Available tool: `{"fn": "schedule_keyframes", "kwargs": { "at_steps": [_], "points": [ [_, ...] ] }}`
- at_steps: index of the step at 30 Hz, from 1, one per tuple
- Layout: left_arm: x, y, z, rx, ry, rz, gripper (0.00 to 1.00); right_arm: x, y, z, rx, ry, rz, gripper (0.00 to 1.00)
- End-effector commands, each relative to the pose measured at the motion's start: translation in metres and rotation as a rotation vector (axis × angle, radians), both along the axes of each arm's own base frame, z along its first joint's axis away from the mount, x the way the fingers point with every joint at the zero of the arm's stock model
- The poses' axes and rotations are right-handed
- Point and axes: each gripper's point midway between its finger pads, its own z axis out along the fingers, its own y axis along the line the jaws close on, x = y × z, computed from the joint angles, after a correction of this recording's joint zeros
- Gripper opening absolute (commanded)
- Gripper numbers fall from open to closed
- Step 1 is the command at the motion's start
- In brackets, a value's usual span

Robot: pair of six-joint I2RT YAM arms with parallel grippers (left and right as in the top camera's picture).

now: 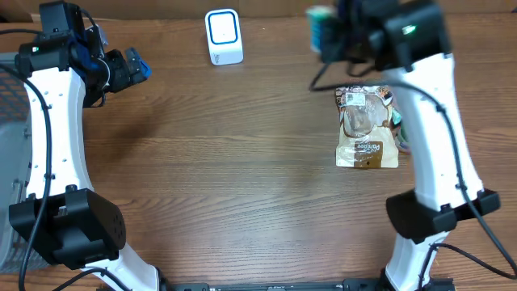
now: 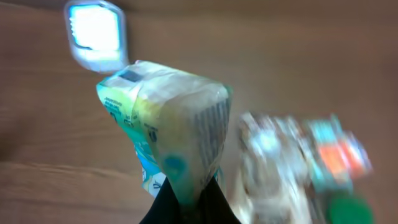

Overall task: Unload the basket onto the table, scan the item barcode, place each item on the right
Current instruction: 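Carry the teal pack right and drop it onto the item pile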

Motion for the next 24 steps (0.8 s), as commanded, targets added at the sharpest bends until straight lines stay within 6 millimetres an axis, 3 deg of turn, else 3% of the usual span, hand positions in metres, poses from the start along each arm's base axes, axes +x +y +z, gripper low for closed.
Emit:
{"fn": "schedule_keyframes", "kwargs": {
  "at_steps": [1,3,4,5,6,12,17,20,22,24],
  "points": [
    [0.002,-0.001,-0.003,0.004,0.007,-0.012,1.0,-0.003,-0.055,-0.03,0.039,0.144,-0.258,0.04],
    [0.002,-0.001,-0.003,0.004,0.007,-0.012,1.0,-0.001,-0.09,-0.058,0.016,0.231,-0.342,0.04],
    [0.002,-0.001,-0.003,0.004,0.007,-0.012,1.0,-0.001,-0.098,-0.069,0.008,0.263,-0.362,0.04],
    [0.002,-0.001,-0.003,0.004,0.007,-0.012,0.99,-0.004,-0.128,-0.11,-0.014,0.377,-0.432,0.04],
    [0.002,-0.001,-0.003,0.004,0.007,-0.012,1.0,-0.008,-0.139,-0.132,-0.022,0.427,-0.459,0.04],
    [0.002,-0.001,-0.003,0.004,0.007,-0.012,1.0,-0.026,-0.155,-0.189,-0.046,0.557,-0.498,0.07],
    [0.001,-0.001,-0.004,0.004,0.008,-0.012,1.0,-0.026,-0.157,-0.198,-0.046,0.562,-0.5,0.34],
    [0.002,-0.001,-0.003,0.004,0.007,-0.012,1.0,-0.023,-0.157,-0.189,-0.044,0.547,-0.493,0.41],
    [0.002,-0.001,-0.003,0.004,0.007,-0.012,0.99,-0.024,-0.146,-0.177,-0.024,0.548,-0.405,0.47],
    [0.001,-0.001,-0.004,0.004,0.008,-0.012,1.0,-0.024,-0.13,-0.162,0.025,0.542,-0.312,0.71]
  ]
}}
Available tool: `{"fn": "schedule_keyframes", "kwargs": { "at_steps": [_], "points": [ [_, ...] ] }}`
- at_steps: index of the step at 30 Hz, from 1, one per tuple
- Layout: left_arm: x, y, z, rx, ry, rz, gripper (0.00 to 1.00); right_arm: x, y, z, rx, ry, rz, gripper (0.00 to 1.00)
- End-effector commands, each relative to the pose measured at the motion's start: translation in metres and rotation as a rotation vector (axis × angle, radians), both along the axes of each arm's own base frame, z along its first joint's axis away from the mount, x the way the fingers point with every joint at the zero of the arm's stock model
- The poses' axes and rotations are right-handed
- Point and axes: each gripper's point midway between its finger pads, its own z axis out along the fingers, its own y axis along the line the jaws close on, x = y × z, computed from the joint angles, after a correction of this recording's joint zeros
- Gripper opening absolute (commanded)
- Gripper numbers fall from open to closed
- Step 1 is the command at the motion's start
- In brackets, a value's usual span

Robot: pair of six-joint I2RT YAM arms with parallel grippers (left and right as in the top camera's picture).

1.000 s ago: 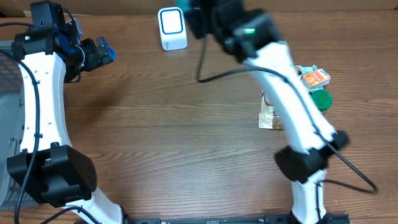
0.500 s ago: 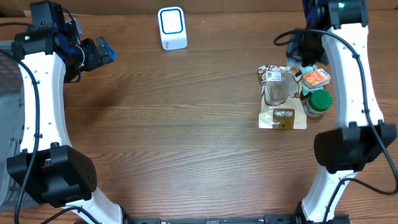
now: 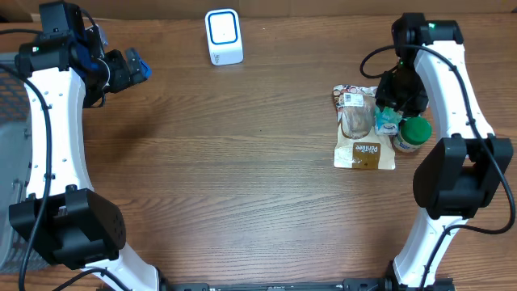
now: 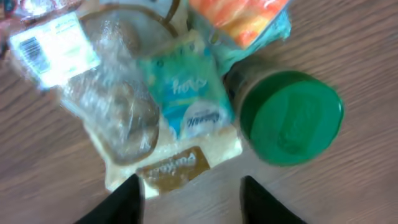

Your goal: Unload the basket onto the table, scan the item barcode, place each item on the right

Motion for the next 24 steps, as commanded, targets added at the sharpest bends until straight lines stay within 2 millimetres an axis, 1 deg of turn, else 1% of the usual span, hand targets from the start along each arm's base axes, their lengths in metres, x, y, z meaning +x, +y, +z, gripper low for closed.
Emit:
{"fn": "schedule_keyframes", "kwargs": {
  "at_steps": [1,2,3,4,5,6,8,10,11,13,14,15,16,18,21,22,24],
  "points": [
    [0.002,-0.001,-0.003,0.005,0.006,-0.012,0.99,0.01,0.034,0.048,0.137,-0.119,0.161,0.78],
    [0.002,-0.001,-0.003,0.005,0.006,-0.012,0.99,0.008,0.043,0.059,0.162,-0.14,0.189,0.8],
    [0.002,-0.001,-0.003,0.004,0.006,-0.012,1.0,0.005,0.053,0.073,0.185,-0.168,0.22,0.88],
    [0.002,-0.001,-0.003,0.004,0.006,-0.012,1.0,0.0,0.064,0.093,0.191,-0.21,0.247,0.9],
    [0.002,-0.001,-0.003,0.004,0.006,-0.012,1.0,-0.007,0.075,0.115,0.191,-0.263,0.282,1.0],
    [0.002,-0.001,-0.003,0.005,0.006,-0.012,1.0,-0.012,0.082,0.128,0.193,-0.298,0.304,1.0],
    [0.002,-0.001,-0.003,0.005,0.007,-0.012,1.0,-0.031,0.102,0.169,0.201,-0.414,0.367,1.0],
    [0.002,-0.001,-0.003,0.005,0.006,-0.012,0.99,-0.051,0.113,0.198,0.21,-0.497,0.413,1.0],
    [0.002,-0.001,-0.003,0.005,0.006,-0.012,1.0,-0.06,0.118,0.209,0.222,-0.526,0.431,1.0],
    [0.002,0.0,-0.003,0.005,0.006,-0.01,0.99,-0.089,0.135,0.232,0.297,-0.577,0.487,1.0],
    [0.002,0.0,-0.003,0.004,0.006,-0.01,1.0,-0.109,0.151,0.245,0.384,-0.599,0.532,1.0],
    [0.002,-0.001,-0.003,0.004,0.006,-0.011,1.0,-0.124,0.163,0.256,0.454,-0.621,0.571,1.0],
    [0.002,-0.001,-0.003,0.005,0.006,-0.011,1.0,-0.133,0.166,0.263,0.472,-0.64,0.589,1.0],
    [0.002,-0.001,-0.003,0.005,0.006,-0.011,1.0,-0.145,0.164,0.274,0.477,-0.681,0.602,1.0],
    [0.002,0.0,-0.003,0.005,0.006,-0.01,1.0,-0.171,0.174,0.293,0.594,-0.717,0.626,1.0],
    [0.002,0.0,-0.003,0.005,0.006,-0.01,1.0,-0.172,0.173,0.294,0.588,-0.724,0.626,1.0],
    [0.002,0.0,-0.003,0.005,0.006,-0.01,0.99,-0.174,0.159,0.297,0.517,-0.765,0.606,1.0]
  ]
}}
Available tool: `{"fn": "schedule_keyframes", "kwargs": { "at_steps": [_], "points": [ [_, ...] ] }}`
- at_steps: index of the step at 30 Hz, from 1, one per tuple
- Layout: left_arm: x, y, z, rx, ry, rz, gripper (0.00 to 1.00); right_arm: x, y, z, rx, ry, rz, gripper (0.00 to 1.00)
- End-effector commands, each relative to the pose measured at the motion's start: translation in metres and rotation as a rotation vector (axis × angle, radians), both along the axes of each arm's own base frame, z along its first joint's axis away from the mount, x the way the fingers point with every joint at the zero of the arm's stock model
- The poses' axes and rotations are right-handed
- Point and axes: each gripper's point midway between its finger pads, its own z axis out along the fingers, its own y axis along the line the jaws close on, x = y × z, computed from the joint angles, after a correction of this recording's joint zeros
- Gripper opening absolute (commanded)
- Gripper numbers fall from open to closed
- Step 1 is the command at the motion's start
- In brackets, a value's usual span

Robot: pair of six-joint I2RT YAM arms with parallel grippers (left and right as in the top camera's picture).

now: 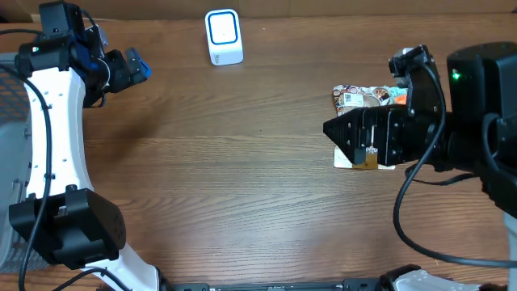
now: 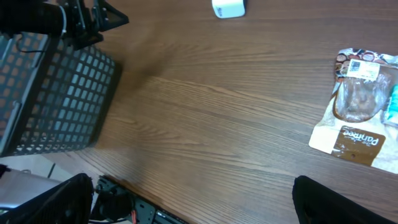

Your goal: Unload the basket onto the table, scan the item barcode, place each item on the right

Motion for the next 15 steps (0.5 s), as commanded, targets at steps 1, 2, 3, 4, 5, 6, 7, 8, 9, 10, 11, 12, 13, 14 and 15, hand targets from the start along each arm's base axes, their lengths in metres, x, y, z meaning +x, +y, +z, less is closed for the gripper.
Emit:
{"fn": "schedule_keyframes", "kwargs": {
  "at_steps": [1,2,3,4,5,6,7,8,9,10,11,12,13,14,15],
  "points": [
    [0.002,0.0,-0.003,0.004,0.006,-0.01,1.0,-0.008,-0.009,0.01,-0.006,-0.053,-0.029,1.0],
    [0.002,0.0,-0.003,0.004,0.006,-0.01,0.99,-0.006,-0.014,0.009,-0.03,-0.062,-0.052,1.0],
    [0.002,0.0,-0.003,0.004,0.006,-0.01,1.0,-0.002,-0.02,0.008,-0.058,-0.071,-0.079,1.0],
    [0.002,0.0,-0.003,0.004,0.007,-0.01,1.0,0.001,-0.024,0.006,-0.081,-0.075,-0.1,1.0],
    [0.002,0.0,-0.003,0.005,0.006,-0.01,1.0,0.008,-0.033,0.003,-0.126,-0.087,-0.143,1.0],
    [0.001,0.0,-0.003,0.004,0.007,-0.01,1.0,0.013,-0.038,0.002,-0.146,-0.103,-0.167,1.0],
    [0.002,0.0,-0.003,0.005,0.007,-0.01,1.0,0.019,-0.045,0.003,-0.173,-0.138,-0.195,1.0],
    [0.002,0.0,-0.003,0.005,0.006,-0.01,1.0,0.023,-0.046,0.004,-0.188,-0.165,-0.191,1.0],
    [0.002,0.0,-0.003,0.004,0.006,-0.01,1.0,0.028,-0.047,0.006,-0.199,-0.205,-0.177,1.0],
    [0.002,0.0,-0.003,0.005,0.007,-0.01,1.0,0.032,-0.048,0.008,-0.2,-0.245,-0.164,1.0],
    [0.002,0.0,-0.003,0.004,0.007,-0.01,0.99,0.034,-0.049,0.008,-0.192,-0.29,-0.147,1.0],
    [0.002,0.0,-0.003,0.004,0.006,-0.01,1.0,0.036,-0.051,0.007,-0.184,-0.321,-0.145,1.0],
    [0.002,0.0,-0.003,0.005,0.007,-0.01,1.0,0.038,-0.055,0.005,-0.18,-0.342,-0.158,1.0],
    [0.002,0.0,-0.003,0.004,0.006,-0.01,1.0,0.04,-0.06,0.002,-0.177,-0.359,-0.176,1.0],
    [0.002,0.0,-0.003,0.004,0.006,-0.01,1.0,0.042,-0.066,-0.004,-0.174,-0.382,-0.203,1.0]
  ]
}}
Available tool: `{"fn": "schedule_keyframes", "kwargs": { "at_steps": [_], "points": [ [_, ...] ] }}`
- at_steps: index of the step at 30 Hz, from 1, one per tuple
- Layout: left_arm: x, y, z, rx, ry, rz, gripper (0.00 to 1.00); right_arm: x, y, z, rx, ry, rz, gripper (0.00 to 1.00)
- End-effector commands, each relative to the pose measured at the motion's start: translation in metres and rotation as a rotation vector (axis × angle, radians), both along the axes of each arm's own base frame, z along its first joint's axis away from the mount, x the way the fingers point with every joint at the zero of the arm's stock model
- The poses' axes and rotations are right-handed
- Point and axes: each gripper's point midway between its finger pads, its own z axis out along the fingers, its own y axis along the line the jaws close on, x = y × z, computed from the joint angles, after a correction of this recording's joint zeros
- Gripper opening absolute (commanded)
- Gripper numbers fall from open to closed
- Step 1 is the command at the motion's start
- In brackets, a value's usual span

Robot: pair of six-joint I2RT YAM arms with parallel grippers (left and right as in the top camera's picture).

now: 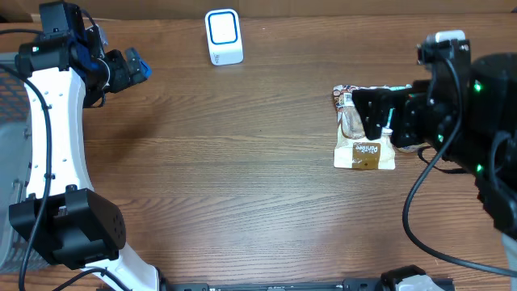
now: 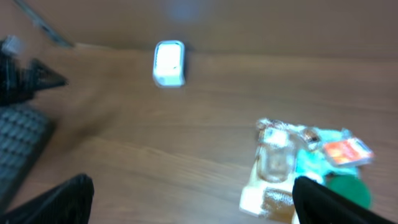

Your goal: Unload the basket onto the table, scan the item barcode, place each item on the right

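Observation:
The white scanner with a blue face (image 1: 224,36) (image 2: 168,63) stands at the table's far edge. A brown and clear snack bag (image 1: 363,139) (image 2: 272,167) lies at the right, with a teal pack (image 2: 311,160), an orange packet (image 2: 346,151) and a green-lidded jar (image 2: 346,190) beside it. My right gripper (image 2: 189,208) hangs high above this pile, open wide and empty, its black fingers (image 2: 61,200) at the bottom corners of the blurred wrist view. My left gripper (image 1: 133,66) is raised at the far left; how its jaws stand does not show.
A grey mesh basket (image 1: 6,162) (image 2: 18,143) stands at the left edge of the table. My right arm's bulk (image 1: 460,105) covers the right side in the overhead view and hides most of the pile.
My right arm has shifted to the right in the overhead view, uncovering more of the snack bag. Its wrist view now faces the scanner and the pile. The gripper is still open and empty.
My right gripper held the teal pack up near the scanner. Then it was open just above the pile, with the pack lying on the snack bag beside the green-lidded jar. After that it was high over the table, open, and it remains so. The left arm has stayed still.

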Motion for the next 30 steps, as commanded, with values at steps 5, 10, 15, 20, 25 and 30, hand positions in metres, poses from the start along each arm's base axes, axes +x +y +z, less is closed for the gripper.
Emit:
{"fn": "schedule_keyframes", "kwargs": {
  "at_steps": [5,10,15,20,25,30],
  "points": [
    [0.002,0.0,-0.003,0.005,0.005,-0.01,0.99,-0.012,-0.033,-0.027,-0.009,-0.246,-0.078,1.0],
    [0.002,0.0,-0.003,0.005,0.006,-0.01,1.0,-0.019,-0.046,-0.054,0.014,-0.476,-0.135,1.0],
    [0.002,0.0,-0.003,0.005,0.005,-0.01,1.0,-0.032,-0.053,-0.118,0.051,-0.726,-0.164,1.0],
    [0.002,0.0,-0.003,0.005,0.006,-0.01,0.99,-0.034,-0.053,-0.164,0.057,-0.757,-0.164,1.0],
    [0.002,0.0,-0.003,0.005,0.006,-0.01,1.0,-0.037,-0.057,-0.191,0.055,-0.771,-0.183,1.0],
    [0.002,0.0,-0.003,0.005,0.006,-0.01,1.0,-0.034,-0.057,-0.216,0.043,-0.714,-0.189,1.0]
  ]
}}
